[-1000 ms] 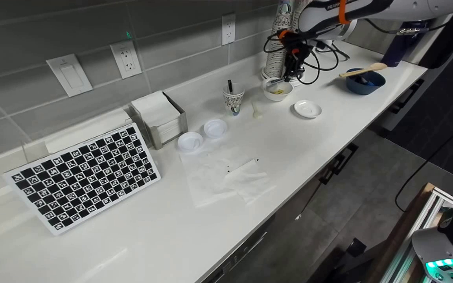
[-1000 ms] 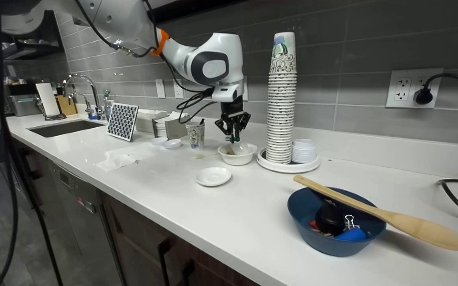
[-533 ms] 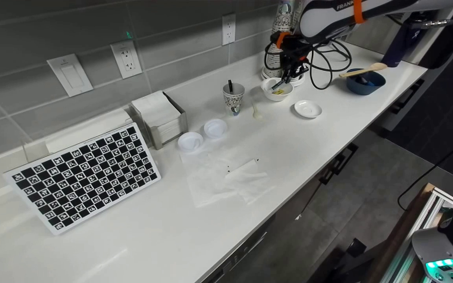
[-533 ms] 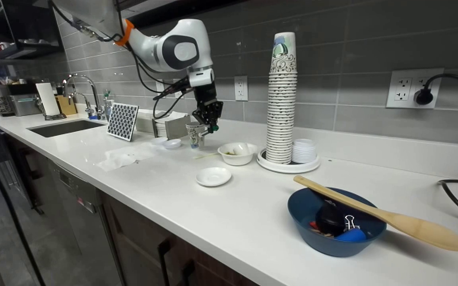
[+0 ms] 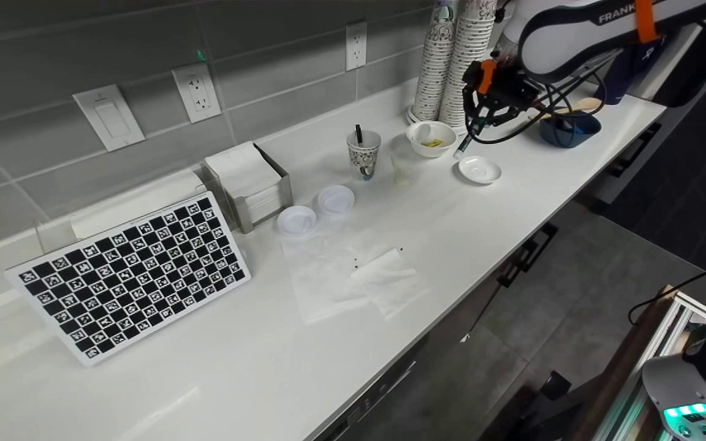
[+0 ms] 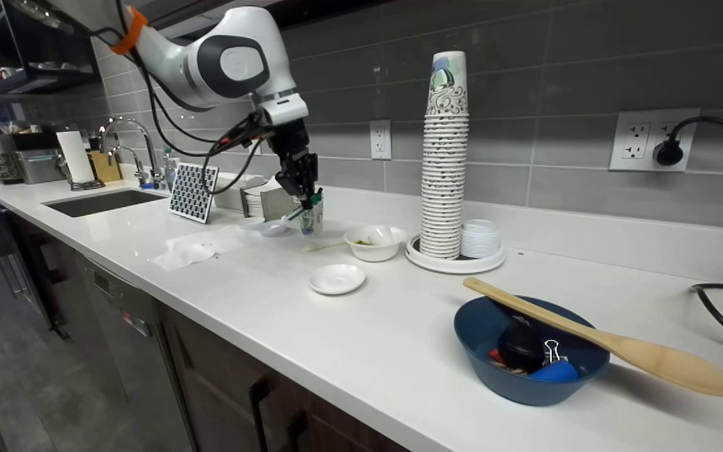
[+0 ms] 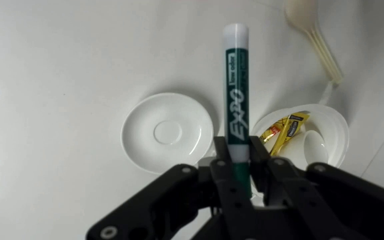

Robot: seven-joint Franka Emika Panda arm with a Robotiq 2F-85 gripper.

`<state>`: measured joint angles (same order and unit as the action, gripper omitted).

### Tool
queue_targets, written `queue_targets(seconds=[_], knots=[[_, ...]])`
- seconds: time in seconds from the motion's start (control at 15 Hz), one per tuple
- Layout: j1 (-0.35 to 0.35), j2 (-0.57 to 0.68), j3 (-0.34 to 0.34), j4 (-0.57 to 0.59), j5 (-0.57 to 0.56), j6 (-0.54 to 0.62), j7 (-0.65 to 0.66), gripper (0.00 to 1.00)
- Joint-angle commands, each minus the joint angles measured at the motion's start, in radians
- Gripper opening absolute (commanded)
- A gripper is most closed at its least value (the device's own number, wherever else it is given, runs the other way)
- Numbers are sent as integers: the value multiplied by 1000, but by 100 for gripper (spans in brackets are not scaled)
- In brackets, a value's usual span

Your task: Pick up the green marker from the white bowl and put it in the top paper cup on the stack of paper cups

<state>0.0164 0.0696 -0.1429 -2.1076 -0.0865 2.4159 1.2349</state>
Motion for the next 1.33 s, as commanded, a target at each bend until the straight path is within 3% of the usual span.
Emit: queue_targets(seconds=[0.0,0.13,0.6,1.0,1.27], knots=[[-24,-13,23,-13,-2,3,-9,5],[-10,21,39,13,-68,77,-45,5],[57,84,57,120,-399,233,5,5],[100,187,46,232,-630,465,11,5],[119,290,49,336,-685,511,-13,5]])
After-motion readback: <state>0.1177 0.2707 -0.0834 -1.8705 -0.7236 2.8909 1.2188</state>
